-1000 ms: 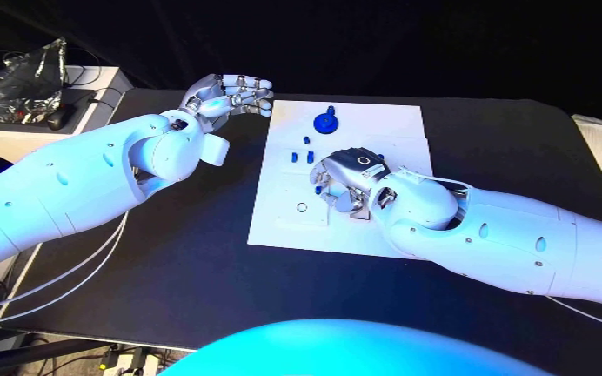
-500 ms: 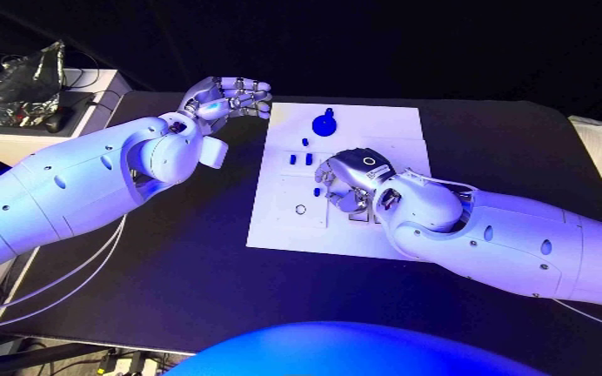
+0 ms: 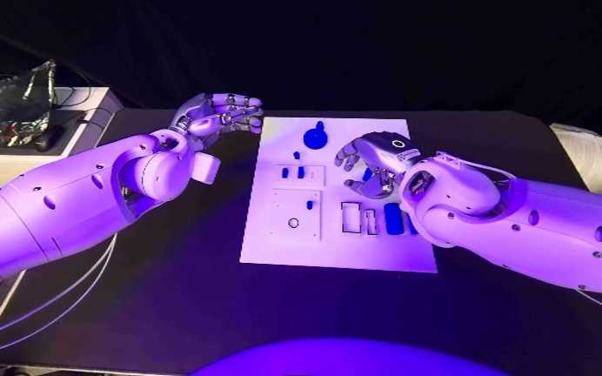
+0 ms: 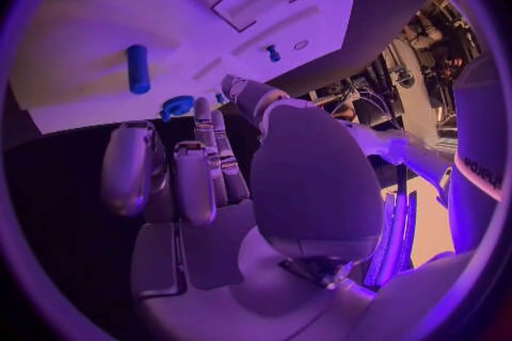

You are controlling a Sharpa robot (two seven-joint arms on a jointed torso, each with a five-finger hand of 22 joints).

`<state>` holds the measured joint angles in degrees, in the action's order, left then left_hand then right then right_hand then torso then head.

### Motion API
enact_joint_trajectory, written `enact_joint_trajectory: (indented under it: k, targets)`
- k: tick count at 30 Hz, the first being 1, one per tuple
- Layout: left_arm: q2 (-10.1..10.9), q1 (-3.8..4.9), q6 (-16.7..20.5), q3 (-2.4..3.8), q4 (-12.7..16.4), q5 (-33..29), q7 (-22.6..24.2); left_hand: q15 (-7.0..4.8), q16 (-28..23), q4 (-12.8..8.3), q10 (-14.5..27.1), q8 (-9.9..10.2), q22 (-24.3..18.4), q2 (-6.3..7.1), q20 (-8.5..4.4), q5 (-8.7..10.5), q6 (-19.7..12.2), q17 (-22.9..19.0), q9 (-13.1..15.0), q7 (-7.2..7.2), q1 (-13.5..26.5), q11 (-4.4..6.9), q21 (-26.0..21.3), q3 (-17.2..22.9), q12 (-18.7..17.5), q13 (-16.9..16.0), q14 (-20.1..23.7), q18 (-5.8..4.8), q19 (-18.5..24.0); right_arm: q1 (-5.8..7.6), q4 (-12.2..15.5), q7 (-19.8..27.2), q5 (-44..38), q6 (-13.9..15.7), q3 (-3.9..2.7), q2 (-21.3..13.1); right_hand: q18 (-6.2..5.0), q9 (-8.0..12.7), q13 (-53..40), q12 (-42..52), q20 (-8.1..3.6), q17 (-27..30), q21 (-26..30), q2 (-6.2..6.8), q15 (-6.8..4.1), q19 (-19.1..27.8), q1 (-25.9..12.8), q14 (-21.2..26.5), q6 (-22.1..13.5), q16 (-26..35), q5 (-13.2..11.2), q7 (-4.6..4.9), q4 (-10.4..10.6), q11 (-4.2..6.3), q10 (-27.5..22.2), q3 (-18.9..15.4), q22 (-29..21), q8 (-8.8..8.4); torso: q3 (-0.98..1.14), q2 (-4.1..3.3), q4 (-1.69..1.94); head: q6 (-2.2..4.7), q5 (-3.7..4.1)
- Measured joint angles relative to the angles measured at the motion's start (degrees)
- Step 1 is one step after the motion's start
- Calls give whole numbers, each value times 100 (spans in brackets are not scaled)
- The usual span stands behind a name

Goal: Assemble the parts on the task board

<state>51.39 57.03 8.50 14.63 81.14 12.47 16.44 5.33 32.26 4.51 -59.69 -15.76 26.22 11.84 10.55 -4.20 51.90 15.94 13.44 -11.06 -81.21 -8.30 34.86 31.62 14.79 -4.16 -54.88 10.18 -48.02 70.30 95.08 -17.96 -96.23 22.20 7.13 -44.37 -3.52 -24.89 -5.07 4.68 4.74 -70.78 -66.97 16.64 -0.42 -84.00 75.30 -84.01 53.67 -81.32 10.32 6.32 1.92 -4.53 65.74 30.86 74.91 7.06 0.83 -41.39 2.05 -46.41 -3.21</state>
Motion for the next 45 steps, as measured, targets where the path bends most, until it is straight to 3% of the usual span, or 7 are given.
enact_joint_trajectory:
  k: [8, 15, 22, 32, 39, 41, 45]
  targets:
    - [-50, -14, -8, 0, -31, -1, 2, 0, 0, 0, 0, 0, 0, 0, 0, 0, 0, -1, 0, 0, 0, 0, 0, 0, 0, 0, 0, 0, 0, 260, -301, 260, 381, -391, -40, -129, -1, 46, 0, 34, 42, -38, 0, -16, 0, -1, -12, 0, -15, 0, 168, -64, 49, -35, -205, -573, 0, -50, 10, 32, -27, 64, 44]
    - [-79, -29, -19, 1, -38, -1, 3, 0, 0, 0, 0, 0, 0, 0, 0, 0, 0, -1, 1, 0, 0, 0, 0, 0, 0, 0, 0, 0, 0, 307, -564, 390, 479, -897, -37, -72, 0, 99, -14, 133, 42, -38, 88, -209, 41, 0, 264, 0, -56, 0, 211, -112, 227, -61, -408, -1224, -1, -133, 11, 42, -31, 75, 58]
    - [-67, -32, -24, 1, -40, -2, 3, 0, 0, 0, 0, 0, 0, 0, 0, 0, 0, -1, 1, 0, 0, 0, 0, 0, 0, 0, 0, 0, 0, 309, -711, 415, 397, -1229, -11, 12, -1, 102, -27, 180, 42, -26, 141, -286, 41, 0, 368, 0, -13, 0, 211, -154, 298, -67, -417, -1323, 4, -133, 11, 34, -27, 62, 54]
    - [-49, -34, -27, 0, -35, -2, 3, 0, -23, 0, 0, 0, -7, 0, 22, 0, 0, 12, -7, 0, 0, 0, 2, 0, 0, 0, 0, -1, -22, 271, -841, 398, 183, -1352, 16, 136, -1, 116, -41, 266, 42, -20, 153, -331, 41, 0, 500, 0, 156, 0, 210, -89, 379, -67, -417, -1244, 3, -92, 4, 29, -18, 20, 36]
    - [-30, -34, -27, 0, -32, -2, 3, 0, -23, 0, 0, 0, -7, 0, 22, 0, 0, 12, -8, 0, 0, 0, 2, 0, 0, 0, 0, 0, -22, 242, -834, 393, 79, -1364, 25, 152, -1, 157, -48, 467, 42, -48, 37, -314, 37, 0, 592, 3, 619, -29, 31, 12, 538, 27, -73, -491, 3, 43, 7, 29, -29, -11, 16]
    - [-30, -34, -27, 0, -30, -2, 3, 0, -23, 0, 0, 0, -6, 0, 21, 0, 0, 12, -8, 0, 0, 0, 2, 0, 0, 0, 0, -1, -22, 236, -817, 393, 60, -1364, 25, 154, -1, 145, -48, 494, 42, -63, -30, -314, -19, 0, 592, 4, 728, -29, 30, 31, 560, 70, 26, -321, 3, 73, 7, 29, -31, -19, 14]
    - [-30, -35, -27, 0, -29, -2, 3, 0, -23, 0, 0, 0, -6, 0, 21, 0, 0, 12, -7, 0, 0, 0, 2, 0, 0, 0, 0, -1, -22, 233, -797, 393, 30, -1357, 25, 153, 0, 92, -50, 555, -24, -71, -236, -313, -84, -1, 591, -2, 942, -29, 9, -19, 566, 125, 320, -70, 2, 196, 7, 32, -32, -40, 10]
